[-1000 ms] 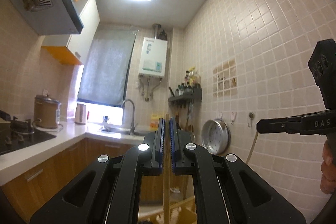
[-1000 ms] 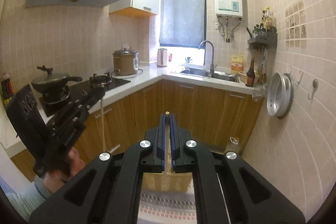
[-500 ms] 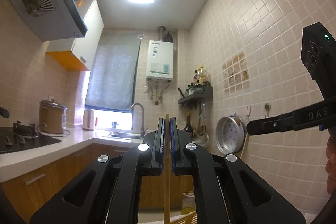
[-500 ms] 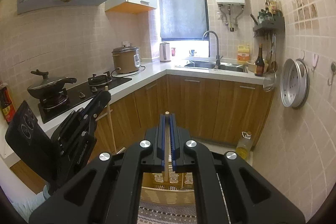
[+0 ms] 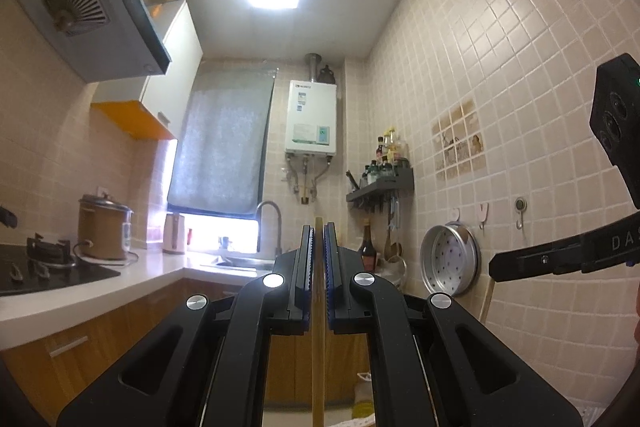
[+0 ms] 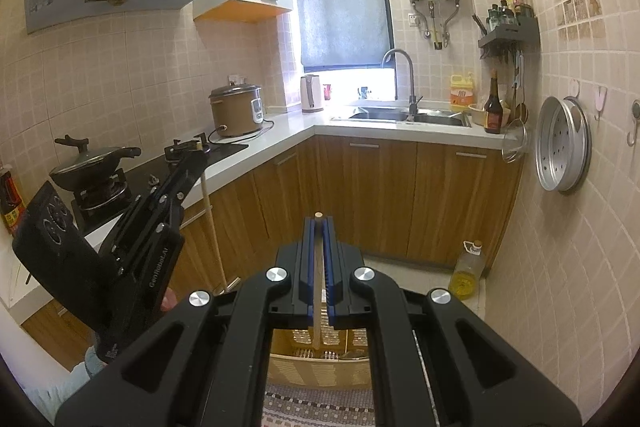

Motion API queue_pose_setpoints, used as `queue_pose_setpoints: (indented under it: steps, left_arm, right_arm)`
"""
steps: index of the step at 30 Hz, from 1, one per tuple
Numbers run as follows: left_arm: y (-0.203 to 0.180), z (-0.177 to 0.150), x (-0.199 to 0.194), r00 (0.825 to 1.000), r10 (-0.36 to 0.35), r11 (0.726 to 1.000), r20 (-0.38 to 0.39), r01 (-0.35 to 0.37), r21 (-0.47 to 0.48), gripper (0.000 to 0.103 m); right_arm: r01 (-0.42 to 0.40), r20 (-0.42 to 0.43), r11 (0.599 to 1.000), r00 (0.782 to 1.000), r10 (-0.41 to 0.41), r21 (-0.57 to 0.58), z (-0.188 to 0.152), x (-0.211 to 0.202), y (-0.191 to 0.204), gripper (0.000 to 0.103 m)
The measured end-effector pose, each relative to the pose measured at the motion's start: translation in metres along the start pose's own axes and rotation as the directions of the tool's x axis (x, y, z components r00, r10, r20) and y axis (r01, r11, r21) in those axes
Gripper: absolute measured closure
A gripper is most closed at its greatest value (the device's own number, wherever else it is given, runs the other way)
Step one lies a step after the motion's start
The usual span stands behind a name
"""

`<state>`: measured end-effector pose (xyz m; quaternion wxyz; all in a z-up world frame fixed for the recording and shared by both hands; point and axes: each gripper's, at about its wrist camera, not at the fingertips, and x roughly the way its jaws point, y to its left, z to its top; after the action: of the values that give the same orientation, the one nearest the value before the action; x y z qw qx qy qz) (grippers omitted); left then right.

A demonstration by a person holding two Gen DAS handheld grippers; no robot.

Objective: Organize utensils
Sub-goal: 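Open both tools to drop the chopsticks into the basket, then grasp a clear plastic spoon with the left tool while the right tool grasps a wooden chopstick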

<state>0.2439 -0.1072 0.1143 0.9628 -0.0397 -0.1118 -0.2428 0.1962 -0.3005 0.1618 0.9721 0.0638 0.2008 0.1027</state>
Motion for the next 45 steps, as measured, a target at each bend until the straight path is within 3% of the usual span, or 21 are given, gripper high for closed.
queue_pose_setpoints:
  steps: [12, 14, 15, 16, 21, 24, 28, 30, 32, 35, 41, 45]
  left_arm:
    - [0.002, -0.021, -0.018, 0.996, -0.002, 1.0, -0.088, 0.002, 0.001, 0.099]
    - [0.003, -0.019, -0.024, 0.993, 0.009, 1.0, -0.115, -0.01, -0.004, 0.085]
    - [0.005, -0.017, -0.027, 0.992, 0.003, 1.0, -0.128, -0.005, -0.017, 0.066]
    - [0.007, -0.016, -0.033, 0.991, 0.008, 0.999, -0.137, -0.013, -0.035, 0.059]
    - [0.017, 0.002, -0.055, 0.977, -0.01, 0.996, -0.213, -0.009, -0.086, 0.056]
    - [0.025, 0.02, -0.069, 0.962, -0.056, 0.989, -0.268, 0.017, -0.145, 0.051]
    - [0.027, 0.038, -0.094, 0.94, -0.062, 0.983, -0.336, -0.002, -0.185, 0.038]
    - [0.026, 0.041, -0.104, 0.925, -0.067, 0.982, -0.375, -0.006, -0.189, 0.029]
    - [0.026, 0.042, -0.115, 0.904, -0.095, 0.976, -0.417, 0.001, -0.219, 0.027]
    - [0.023, 0.038, -0.125, 0.871, -0.082, 0.973, -0.485, -0.036, -0.229, 0.026]
    - [0.017, 0.014, -0.142, 0.782, -0.12, 0.965, -0.611, -0.052, -0.256, 0.026]
    - [0.012, -0.012, -0.149, 0.712, -0.147, 0.965, -0.687, -0.049, -0.256, 0.026]
  right_arm:
    - [-0.014, -0.051, 1.0, 0.999, 0.014, 0.0, -0.018, 0.005, 0.001, 0.1]
    - [-0.007, -0.063, 1.0, 0.998, 0.008, 0.01, -0.022, 0.005, 0.001, 0.099]
    - [-0.016, -0.074, 1.0, 0.997, 0.017, 0.016, -0.024, 0.004, 0.001, 0.099]
    - [-0.03, -0.084, 0.999, 0.996, 0.032, 0.024, -0.026, 0.003, 0.002, 0.099]
    - [-0.071, -0.099, 0.996, 0.992, 0.076, 0.054, -0.027, -0.017, 0.003, 0.099]
    - [-0.061, -0.091, 0.997, 0.994, 0.065, 0.049, -0.029, -0.036, 0.008, 0.098]
    - [-0.089, -0.11, 0.992, 0.989, 0.098, 0.09, -0.038, -0.06, 0.008, 0.08]
    - [-0.075, -0.121, 0.993, 0.989, 0.085, 0.088, -0.046, -0.069, 0.01, 0.071]
    - [-0.051, -0.143, 0.996, 0.988, 0.061, 0.072, -0.057, -0.079, 0.013, 0.064]
    - [-0.03, -0.165, 0.997, 0.985, 0.042, 0.074, -0.073, -0.092, 0.013, 0.064]
    - [0.041, -0.266, 0.997, 0.964, -0.021, 0.071, -0.106, -0.096, 0.008, 0.064]
    - [0.083, -0.369, 0.994, 0.928, -0.052, 0.069, -0.138, -0.082, 0.002, 0.064]
